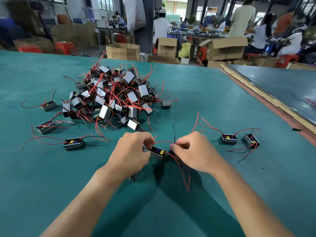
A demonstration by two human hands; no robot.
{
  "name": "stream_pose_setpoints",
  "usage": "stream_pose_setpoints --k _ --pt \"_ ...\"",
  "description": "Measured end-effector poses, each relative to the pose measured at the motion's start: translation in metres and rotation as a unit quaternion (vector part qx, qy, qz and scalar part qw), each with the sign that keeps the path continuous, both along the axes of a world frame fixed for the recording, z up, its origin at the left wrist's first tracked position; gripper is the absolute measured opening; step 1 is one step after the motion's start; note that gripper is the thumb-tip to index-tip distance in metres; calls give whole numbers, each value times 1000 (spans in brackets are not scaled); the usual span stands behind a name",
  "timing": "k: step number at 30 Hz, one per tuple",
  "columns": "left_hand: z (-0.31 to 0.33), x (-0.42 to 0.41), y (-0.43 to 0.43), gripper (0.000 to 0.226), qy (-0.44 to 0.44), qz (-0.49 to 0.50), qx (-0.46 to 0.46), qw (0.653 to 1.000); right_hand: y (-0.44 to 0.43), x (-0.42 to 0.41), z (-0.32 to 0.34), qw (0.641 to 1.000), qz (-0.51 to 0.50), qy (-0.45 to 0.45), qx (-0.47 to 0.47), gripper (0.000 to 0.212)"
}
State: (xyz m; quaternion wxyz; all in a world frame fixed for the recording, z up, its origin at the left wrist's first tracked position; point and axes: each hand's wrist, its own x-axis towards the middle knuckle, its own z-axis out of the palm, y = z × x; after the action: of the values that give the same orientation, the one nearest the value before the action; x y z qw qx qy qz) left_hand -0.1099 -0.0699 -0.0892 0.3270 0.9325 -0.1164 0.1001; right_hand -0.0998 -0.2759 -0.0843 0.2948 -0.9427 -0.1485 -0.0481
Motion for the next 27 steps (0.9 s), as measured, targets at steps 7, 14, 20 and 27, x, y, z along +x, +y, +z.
stream_pose_setpoints --k 7,14,20,27 --pt "-1 2 5 29 -23 87 21 996 -4 -3 9 991 12 70 116 28" --pt "3 -1 5 9 61 98 55 992 0 -3 2 993 10 28 116 27" --pt "10 -1 3 21 61 71 -3 996 -3 2 1 995 -12 -9 100 35" --pt "10 -1 15 41 42 110 110 987 -4 5 2 988 -66 5 138 32"
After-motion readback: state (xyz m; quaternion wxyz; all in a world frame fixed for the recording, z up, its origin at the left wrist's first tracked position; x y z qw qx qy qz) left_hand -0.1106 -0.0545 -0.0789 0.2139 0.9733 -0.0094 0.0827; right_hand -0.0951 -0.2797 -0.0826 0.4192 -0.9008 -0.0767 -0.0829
